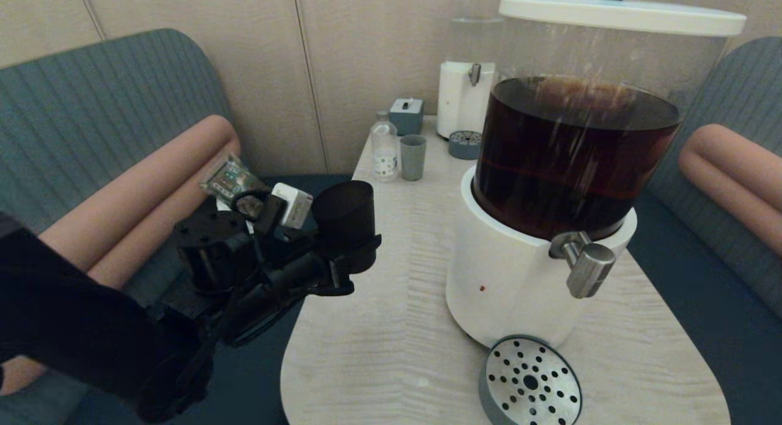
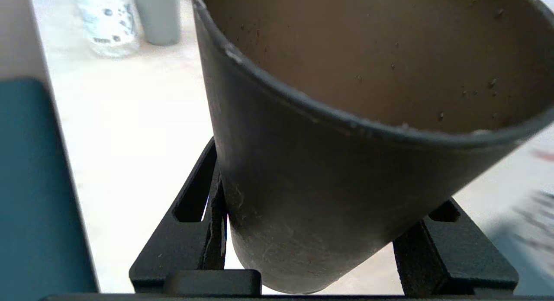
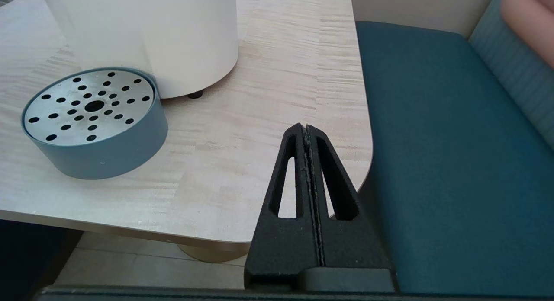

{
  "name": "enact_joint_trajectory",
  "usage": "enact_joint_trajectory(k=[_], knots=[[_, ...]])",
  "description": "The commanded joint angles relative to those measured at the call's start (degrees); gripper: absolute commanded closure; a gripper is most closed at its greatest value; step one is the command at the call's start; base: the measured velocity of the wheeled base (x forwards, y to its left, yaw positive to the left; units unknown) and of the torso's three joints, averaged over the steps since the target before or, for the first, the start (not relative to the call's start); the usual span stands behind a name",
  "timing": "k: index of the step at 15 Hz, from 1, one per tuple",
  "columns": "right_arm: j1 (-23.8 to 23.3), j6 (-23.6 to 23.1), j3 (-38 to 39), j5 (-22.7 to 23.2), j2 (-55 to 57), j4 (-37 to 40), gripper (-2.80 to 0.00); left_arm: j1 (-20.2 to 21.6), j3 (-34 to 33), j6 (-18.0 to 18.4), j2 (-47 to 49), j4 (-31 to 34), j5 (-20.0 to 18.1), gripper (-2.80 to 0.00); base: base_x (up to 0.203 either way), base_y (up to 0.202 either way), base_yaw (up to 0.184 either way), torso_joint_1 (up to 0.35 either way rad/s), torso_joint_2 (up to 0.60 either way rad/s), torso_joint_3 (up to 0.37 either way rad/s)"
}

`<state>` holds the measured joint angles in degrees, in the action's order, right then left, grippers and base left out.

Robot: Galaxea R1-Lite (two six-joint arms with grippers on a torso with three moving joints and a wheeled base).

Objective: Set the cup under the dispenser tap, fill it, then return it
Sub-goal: Place the cup next to the water dispenser

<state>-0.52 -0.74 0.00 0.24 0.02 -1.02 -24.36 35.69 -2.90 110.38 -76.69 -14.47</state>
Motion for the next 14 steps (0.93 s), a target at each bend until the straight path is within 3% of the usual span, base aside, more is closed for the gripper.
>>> enact_joint_trajectory(k=[1, 7, 14], knots=[[0.00, -0.05, 0.35, 0.02, -0.11, -0.03, 0.00, 1.39, 3.86, 0.03, 8.37, -1.53, -0.54, 0.00, 0.000, 0.000, 0.000, 0.000, 0.00, 0.000], [0.00, -0.05, 0.35, 0.02, -0.11, -0.03, 0.00, 1.94, 14.99, 0.05, 22.10, -3.70, -1.34, 0.00, 0.000, 0.000, 0.000, 0.000, 0.00, 0.000], [0.00, -0.05, 0.35, 0.02, -0.11, -0.03, 0.00, 2.04, 18.45, -0.35, 28.66, -4.70, -1.35, 0.00, 0.000, 0.000, 0.000, 0.000, 0.00, 0.000]])
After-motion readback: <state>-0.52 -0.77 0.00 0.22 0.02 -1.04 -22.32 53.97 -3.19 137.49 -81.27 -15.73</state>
